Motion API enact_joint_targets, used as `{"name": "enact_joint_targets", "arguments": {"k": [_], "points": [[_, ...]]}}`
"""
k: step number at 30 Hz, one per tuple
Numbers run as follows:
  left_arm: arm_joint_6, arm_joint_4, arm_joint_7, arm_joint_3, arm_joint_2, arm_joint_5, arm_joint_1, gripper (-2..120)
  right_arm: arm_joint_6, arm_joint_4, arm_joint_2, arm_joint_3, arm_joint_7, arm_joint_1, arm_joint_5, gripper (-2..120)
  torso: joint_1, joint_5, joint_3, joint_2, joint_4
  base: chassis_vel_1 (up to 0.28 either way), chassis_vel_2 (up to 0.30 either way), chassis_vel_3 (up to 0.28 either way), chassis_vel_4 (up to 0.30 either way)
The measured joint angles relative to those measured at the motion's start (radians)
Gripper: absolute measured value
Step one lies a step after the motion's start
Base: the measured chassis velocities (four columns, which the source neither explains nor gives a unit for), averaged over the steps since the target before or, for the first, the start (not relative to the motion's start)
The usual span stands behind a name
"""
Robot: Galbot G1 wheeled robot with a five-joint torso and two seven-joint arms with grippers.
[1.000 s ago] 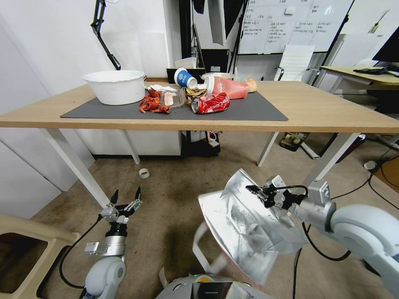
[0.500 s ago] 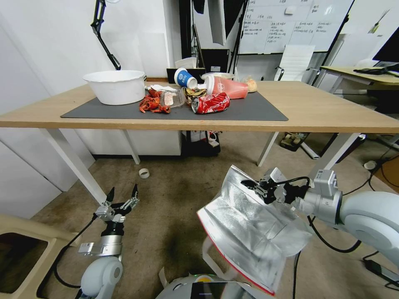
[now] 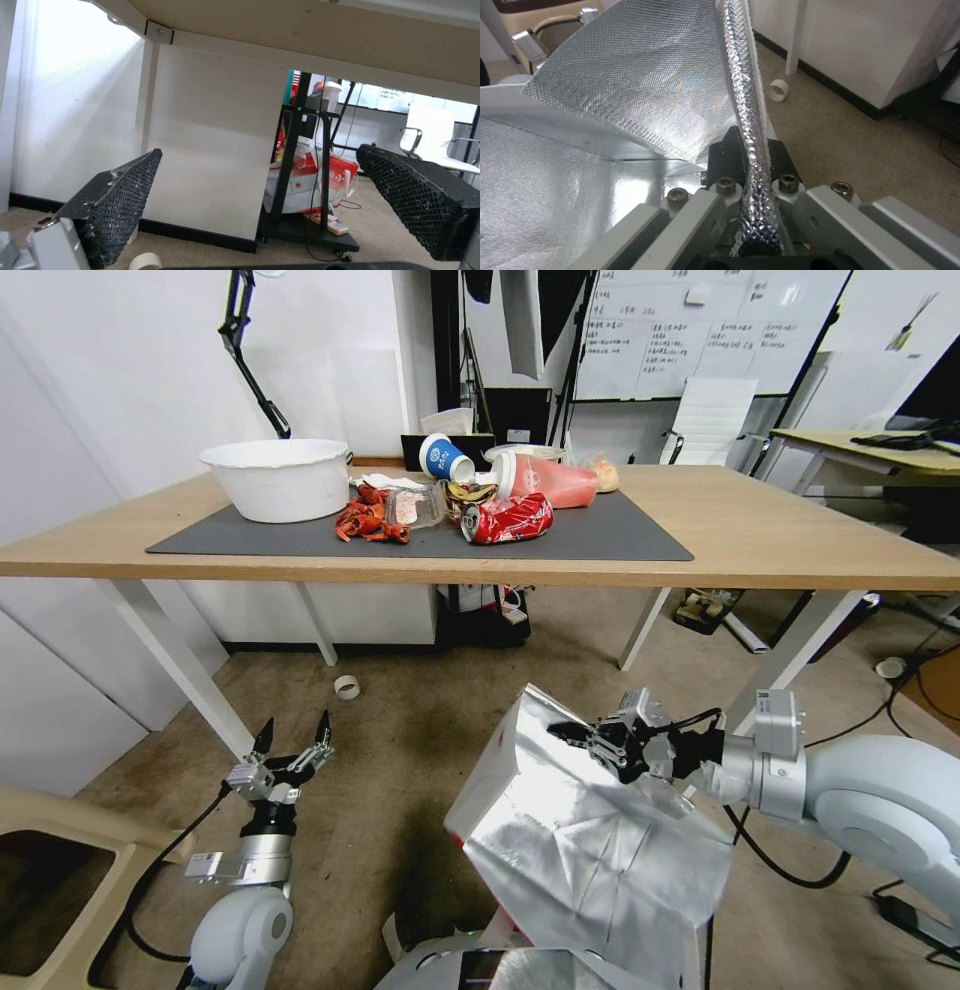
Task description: Pick up the food delivery bag from the floor and place it on the table.
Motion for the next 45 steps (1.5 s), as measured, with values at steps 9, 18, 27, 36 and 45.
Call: {"name": "enact_joint_targets", "arguments": {"k": [9,18,27,36,45], "points": [[0.041,-0.008,0.022,-0.003,0.002,-0.012,0.013,100,0.024,-0.001,0.007,-0.001,-0.009,-0.001,-0.009,0,0.000,0.0000,0.021,0.021,-0.0001,0.000,0.000,0.000,0.000],[0.046,-0.008,0.019,-0.005,0.005,-0.009,0.017,100,0.025,-0.001,0.008,-0.001,-0.010,-0.004,-0.010,0,0.000,0.0000,0.027,0.025,0.0003,0.000,0.000,0.000,0.000],[0.046,-0.012,0.020,-0.011,0.008,-0.009,0.019,100,0.028,-0.001,0.008,-0.001,-0.012,-0.005,-0.014,0,0.002,0.0000,0.051,0.051,0.0002,0.000,0.000,0.000,0.000],[0.046,-0.017,0.025,-0.019,0.007,-0.009,0.024,100,0.036,-0.001,0.006,0.004,-0.018,-0.003,-0.023,0,0.009,0.0000,0.099,0.108,0.0002,0.000,0.000,0.000,0.000],[0.046,-0.018,0.029,-0.024,0.008,-0.011,0.022,100,0.042,-0.001,0.006,0.008,-0.017,-0.005,-0.029,0,0.018,0.0000,0.134,0.151,0.0001,0.000,0.000,0.000,0.000]]}}
